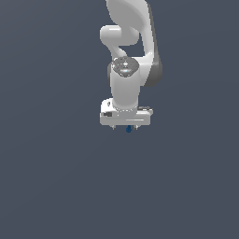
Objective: Pick up the object and move it to a goal position.
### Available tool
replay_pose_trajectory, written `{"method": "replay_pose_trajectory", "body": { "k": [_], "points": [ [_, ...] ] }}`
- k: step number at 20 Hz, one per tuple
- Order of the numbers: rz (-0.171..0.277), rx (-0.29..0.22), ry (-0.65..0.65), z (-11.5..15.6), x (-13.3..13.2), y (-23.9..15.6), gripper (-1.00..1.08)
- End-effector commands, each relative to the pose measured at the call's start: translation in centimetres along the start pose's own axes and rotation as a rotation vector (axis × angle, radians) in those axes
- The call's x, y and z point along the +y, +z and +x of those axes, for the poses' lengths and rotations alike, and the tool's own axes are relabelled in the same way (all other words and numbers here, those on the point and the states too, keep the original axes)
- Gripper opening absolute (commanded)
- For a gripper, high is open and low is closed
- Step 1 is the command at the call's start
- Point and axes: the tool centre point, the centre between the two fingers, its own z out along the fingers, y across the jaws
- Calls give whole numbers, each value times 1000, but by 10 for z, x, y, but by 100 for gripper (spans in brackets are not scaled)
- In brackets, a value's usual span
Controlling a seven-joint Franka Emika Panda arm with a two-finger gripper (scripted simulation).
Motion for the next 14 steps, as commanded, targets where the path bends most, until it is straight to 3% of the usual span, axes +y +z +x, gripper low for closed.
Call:
{"method": "replay_pose_trajectory", "body": {
  "k": [1,9,14],
  "points": [
    [0,0,0,0,0,0,100],
    [-8,10,65,8,37,-5,100],
    [-8,10,66,8,37,-5,100]
  ]
}}
